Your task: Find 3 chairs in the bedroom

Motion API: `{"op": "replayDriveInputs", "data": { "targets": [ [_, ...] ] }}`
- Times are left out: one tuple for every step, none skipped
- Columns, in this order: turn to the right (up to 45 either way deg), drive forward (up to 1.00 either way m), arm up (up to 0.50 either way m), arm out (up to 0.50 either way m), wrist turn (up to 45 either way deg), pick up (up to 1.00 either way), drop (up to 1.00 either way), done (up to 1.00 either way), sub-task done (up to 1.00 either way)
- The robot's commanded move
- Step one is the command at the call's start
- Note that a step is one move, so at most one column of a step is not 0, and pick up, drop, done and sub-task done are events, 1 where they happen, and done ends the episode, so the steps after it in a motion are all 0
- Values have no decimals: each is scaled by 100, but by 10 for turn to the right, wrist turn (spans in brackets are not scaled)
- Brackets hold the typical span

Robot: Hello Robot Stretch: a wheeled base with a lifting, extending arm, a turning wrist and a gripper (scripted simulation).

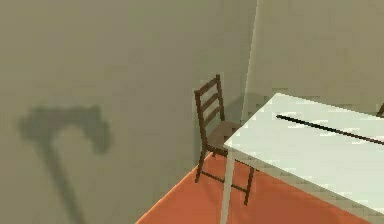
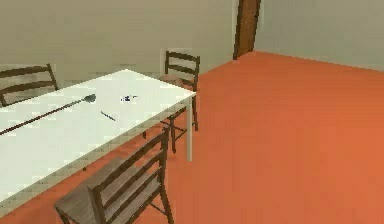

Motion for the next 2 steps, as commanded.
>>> {"op": "replayDriveInputs", "data": {
  "targets": [
    [120,0,0,0,0,0,0,0,0],
    [0,0,0,0,0,0,0,100,0]
  ]
}}
